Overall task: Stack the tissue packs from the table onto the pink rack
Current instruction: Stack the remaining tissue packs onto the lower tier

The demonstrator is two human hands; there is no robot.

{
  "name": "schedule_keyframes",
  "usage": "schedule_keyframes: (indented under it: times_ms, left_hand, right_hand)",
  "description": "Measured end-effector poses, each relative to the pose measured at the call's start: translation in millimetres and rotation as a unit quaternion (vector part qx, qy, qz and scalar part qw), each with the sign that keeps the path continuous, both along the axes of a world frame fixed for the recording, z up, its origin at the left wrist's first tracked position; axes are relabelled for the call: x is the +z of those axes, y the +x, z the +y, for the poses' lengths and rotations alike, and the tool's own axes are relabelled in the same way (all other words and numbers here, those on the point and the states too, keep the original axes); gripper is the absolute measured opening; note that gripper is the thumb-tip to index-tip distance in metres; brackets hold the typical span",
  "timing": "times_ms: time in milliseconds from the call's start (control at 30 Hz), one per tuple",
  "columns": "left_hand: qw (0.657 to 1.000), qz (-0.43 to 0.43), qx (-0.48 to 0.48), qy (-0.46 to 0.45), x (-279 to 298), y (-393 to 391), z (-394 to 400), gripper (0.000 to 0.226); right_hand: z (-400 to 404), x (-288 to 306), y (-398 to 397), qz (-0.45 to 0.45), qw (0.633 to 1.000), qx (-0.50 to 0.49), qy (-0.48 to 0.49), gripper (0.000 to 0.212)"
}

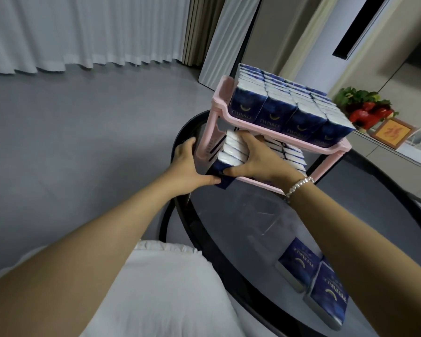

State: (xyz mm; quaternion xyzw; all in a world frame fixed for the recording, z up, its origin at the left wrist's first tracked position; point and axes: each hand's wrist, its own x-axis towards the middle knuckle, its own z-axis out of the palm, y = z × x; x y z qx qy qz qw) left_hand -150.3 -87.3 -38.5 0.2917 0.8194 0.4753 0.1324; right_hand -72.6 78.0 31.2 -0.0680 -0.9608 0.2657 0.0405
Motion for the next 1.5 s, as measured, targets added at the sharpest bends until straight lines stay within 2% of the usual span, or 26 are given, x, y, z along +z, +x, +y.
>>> schedule_keyframes:
  times_ms: [67,167,267,433,567,800,967,1067,1267,1500]
  left_hand:
    - [1.000,-0.011,-0.026,-0.005,-1.0,-5.5,4.5,0.121]
    - [0.999,-0.003,-0.040,0.003,-3.8,-13.0,12.2,0.116]
    - [0.999,0.005,-0.012,0.030,-4.3,-16.4,16.1,0.099]
    - [0.997,0.062,0.038,0.032,-0.9,-14.5,19.4,0.058]
    - [0.994,0.072,0.066,0.057,-3.2,-14.7,21.9,0.043]
    - [0.987,0.095,0.096,0.086,-4.8,-15.1,30.6,0.048]
    - [0.980,0.106,0.133,0.103,-8.4,-12.3,36.8,0.040]
    - [0.980,0.096,0.143,0.097,-10.5,-10.3,37.6,0.037]
    - [0.979,0.086,0.154,0.104,-13.5,-8.6,40.1,0.034]
    - [0.980,0.074,0.150,0.110,-10.6,-8.3,37.9,0.029]
  right_hand:
    - [3.0,1.0,-6.9,0.005,1.000,0.008,-0.008,0.092]
    - [4.7,1.3,-16.5,0.013,0.999,0.028,-0.023,0.087]
    - [8.8,-1.9,-26.2,0.023,0.999,0.025,-0.031,0.085]
    - [13.4,-2.0,-37.6,0.014,1.000,-0.011,-0.006,0.078]
    - [16.4,-4.4,-41.7,0.015,0.999,-0.022,-0.027,0.075]
    - [22.1,5.5,-49.7,-0.067,0.995,0.058,-0.052,0.090]
    - [29.5,-5.0,-57.6,-0.040,0.996,-0.013,-0.085,0.087]
    - [31.6,-12.6,-63.2,-0.035,0.998,-0.049,-0.037,0.094]
    - [27.1,-14.4,-74.8,-0.043,0.996,-0.074,0.029,0.095]
    - [22.7,-4.1,-82.3,-0.088,0.990,-0.096,0.046,0.069]
